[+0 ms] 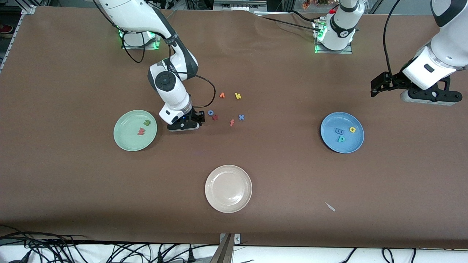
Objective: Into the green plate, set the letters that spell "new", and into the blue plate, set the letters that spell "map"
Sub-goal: 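Grasp the orange e with the right gripper and lift it, then release the orange e onto the green plate with the right gripper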
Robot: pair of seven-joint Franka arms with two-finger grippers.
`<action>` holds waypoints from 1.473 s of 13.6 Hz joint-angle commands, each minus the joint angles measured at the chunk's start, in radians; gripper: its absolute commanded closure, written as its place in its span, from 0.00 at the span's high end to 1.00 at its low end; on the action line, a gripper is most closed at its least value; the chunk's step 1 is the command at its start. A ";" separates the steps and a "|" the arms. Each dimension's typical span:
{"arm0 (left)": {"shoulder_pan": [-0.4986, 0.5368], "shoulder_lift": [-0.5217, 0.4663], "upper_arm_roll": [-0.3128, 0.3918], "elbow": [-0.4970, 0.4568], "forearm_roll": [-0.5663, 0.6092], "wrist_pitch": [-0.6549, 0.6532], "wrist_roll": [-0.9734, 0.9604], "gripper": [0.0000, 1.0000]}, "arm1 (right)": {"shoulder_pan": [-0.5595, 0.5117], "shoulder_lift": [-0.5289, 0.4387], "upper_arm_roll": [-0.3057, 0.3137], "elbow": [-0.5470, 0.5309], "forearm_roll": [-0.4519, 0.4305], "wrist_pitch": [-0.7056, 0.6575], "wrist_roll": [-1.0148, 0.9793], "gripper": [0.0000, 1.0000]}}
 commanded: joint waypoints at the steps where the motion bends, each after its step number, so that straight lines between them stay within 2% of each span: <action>1: 0.005 0.022 0.001 0.038 -0.017 -0.023 0.026 1.00 | 0.004 0.031 -0.003 -0.008 -0.001 0.059 -0.007 0.61; 4: 0.002 0.025 -0.010 0.055 -0.017 -0.025 0.024 1.00 | 0.003 0.034 -0.006 -0.035 -0.001 0.094 -0.061 0.42; 7: 0.002 0.025 -0.010 0.055 -0.017 -0.025 0.024 1.00 | 0.003 0.025 -0.009 -0.034 -0.001 0.090 -0.081 0.14; 8: 0.002 0.025 -0.010 0.055 -0.017 -0.025 0.024 1.00 | 0.001 0.016 -0.009 -0.034 -0.001 0.078 -0.086 0.09; 11: 0.004 0.024 -0.007 0.055 -0.017 -0.045 0.024 1.00 | 0.001 -0.046 -0.046 -0.022 -0.001 -0.035 -0.128 0.09; 14: 0.005 0.019 -0.001 0.061 -0.017 -0.083 0.032 1.00 | 0.001 -0.122 -0.131 -0.002 -0.001 -0.213 -0.288 0.09; 17: 0.005 0.022 0.002 0.096 -0.017 -0.108 0.032 1.00 | -0.001 -0.179 -0.266 -0.006 -0.001 -0.367 -0.519 0.09; 19: 0.007 0.022 0.004 0.098 -0.017 -0.109 0.032 1.00 | -0.001 -0.210 -0.380 -0.031 0.001 -0.409 -0.673 0.09; 20: 0.007 0.022 0.004 0.098 -0.017 -0.109 0.033 1.00 | -0.002 -0.221 -0.412 -0.050 0.001 -0.412 -0.708 0.09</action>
